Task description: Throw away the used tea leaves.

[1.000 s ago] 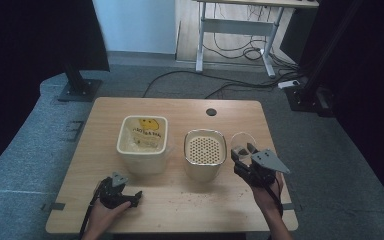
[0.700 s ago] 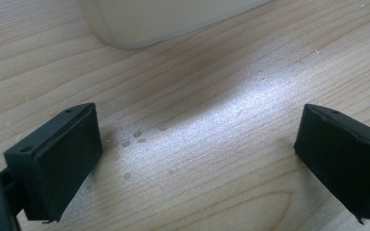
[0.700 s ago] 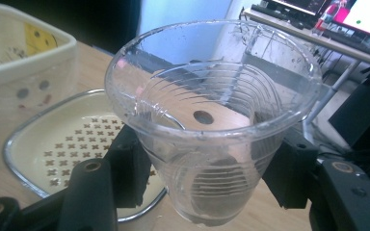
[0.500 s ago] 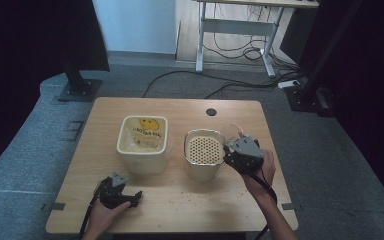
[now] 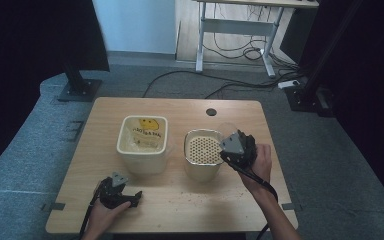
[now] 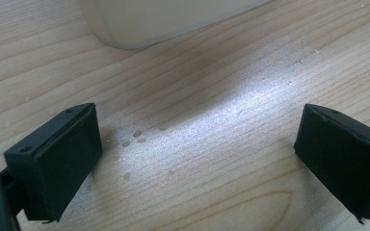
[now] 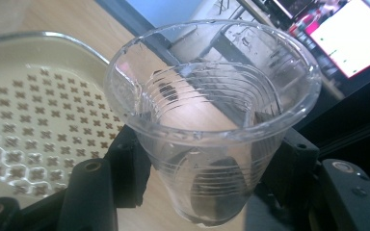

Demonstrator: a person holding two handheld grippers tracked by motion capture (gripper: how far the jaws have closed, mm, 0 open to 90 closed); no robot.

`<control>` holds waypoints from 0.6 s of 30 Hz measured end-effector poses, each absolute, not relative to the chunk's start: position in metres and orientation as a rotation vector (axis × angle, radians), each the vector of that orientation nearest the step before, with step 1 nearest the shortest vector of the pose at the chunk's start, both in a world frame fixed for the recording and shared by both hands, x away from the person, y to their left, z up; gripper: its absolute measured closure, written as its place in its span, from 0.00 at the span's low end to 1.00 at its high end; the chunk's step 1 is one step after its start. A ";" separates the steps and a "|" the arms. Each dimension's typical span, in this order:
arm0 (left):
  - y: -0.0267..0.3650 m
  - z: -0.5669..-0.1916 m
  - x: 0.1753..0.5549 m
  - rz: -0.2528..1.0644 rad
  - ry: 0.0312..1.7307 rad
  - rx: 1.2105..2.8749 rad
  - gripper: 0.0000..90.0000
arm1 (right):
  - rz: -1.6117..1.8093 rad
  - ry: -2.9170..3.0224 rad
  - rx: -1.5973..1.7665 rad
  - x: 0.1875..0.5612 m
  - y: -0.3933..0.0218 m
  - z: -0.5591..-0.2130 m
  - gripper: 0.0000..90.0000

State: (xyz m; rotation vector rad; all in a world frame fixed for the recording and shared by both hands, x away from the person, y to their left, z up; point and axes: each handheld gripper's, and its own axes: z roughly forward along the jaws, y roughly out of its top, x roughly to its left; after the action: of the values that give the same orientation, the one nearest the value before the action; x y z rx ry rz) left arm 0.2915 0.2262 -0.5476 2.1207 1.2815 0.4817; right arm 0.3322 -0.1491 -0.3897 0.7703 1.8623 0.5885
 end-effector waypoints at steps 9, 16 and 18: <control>0.226 -0.548 0.292 0.482 1.281 2.120 0.03 | 0.453 1.894 0.648 0.337 -0.126 -0.394 0.46; 0.226 -0.548 0.291 0.480 1.280 2.121 0.03 | 0.367 1.881 0.600 0.340 -0.125 -0.396 0.46; 0.226 -0.548 0.291 0.480 1.280 2.121 0.03 | 0.341 1.873 0.583 0.340 -0.124 -0.396 0.46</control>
State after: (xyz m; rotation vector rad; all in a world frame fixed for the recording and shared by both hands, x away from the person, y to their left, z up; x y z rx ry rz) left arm 0.2914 0.2263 -0.5476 2.1206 1.2797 0.4801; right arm 0.3404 -0.1241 -0.3964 0.5835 1.8728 0.3406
